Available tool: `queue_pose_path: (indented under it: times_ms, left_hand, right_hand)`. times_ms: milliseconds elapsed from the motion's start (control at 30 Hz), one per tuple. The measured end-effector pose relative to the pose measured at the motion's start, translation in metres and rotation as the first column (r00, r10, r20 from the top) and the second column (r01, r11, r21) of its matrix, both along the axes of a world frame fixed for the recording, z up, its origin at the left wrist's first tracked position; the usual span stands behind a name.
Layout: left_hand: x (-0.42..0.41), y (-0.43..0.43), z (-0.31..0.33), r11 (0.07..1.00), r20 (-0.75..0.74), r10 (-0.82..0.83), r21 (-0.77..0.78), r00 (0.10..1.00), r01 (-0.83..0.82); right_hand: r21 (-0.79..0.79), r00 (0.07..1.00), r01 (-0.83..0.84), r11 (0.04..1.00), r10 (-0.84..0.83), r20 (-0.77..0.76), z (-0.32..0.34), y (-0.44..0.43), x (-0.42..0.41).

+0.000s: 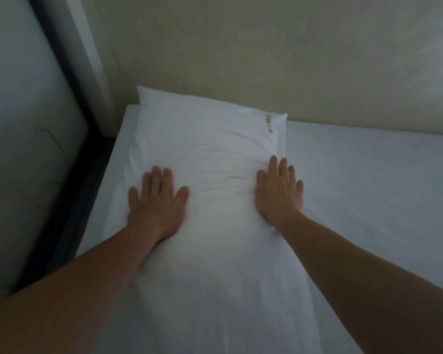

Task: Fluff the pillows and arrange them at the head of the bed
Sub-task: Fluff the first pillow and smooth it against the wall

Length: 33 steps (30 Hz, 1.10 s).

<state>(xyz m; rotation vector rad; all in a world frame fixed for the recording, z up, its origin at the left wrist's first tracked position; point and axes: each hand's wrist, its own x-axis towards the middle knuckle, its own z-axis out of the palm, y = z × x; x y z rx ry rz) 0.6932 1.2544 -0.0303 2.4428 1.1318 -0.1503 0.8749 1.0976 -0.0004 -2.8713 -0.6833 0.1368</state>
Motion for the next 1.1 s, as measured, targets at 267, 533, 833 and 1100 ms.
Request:
queue_pose_path:
  times_ms: [267, 533, 833, 1100]
  left_hand:
    - [-0.070, -0.097, 0.037, 0.982, -0.030, -0.118, 0.146, 0.993, 0.121]
    - [-0.104, -0.176, 0.060, 0.974, 0.029, 0.111, 0.197, 0.993, -0.114]
    - [-0.141, -0.205, 0.041, 0.939, -0.232, 0.337, 0.155, 0.912, -0.308]
    - [-0.122, -0.214, 0.093, 0.886, 0.185, 0.378, 0.211, 0.907, -0.412]
  right_hand:
    - [-0.050, 0.888, -0.447, 0.893, 0.437, -0.142, 0.007, -0.021, -0.087]
    - [0.080, 0.777, -0.623, 0.778, 0.628, -0.046, 0.044, -0.062, -0.091]
    - [-0.217, 0.909, -0.415, 0.884, 0.415, -0.048, 0.009, -0.102, -0.074]
    - [-0.002, 0.790, -0.609, 0.793, 0.607, 0.092, 0.055, -0.077, -0.118]
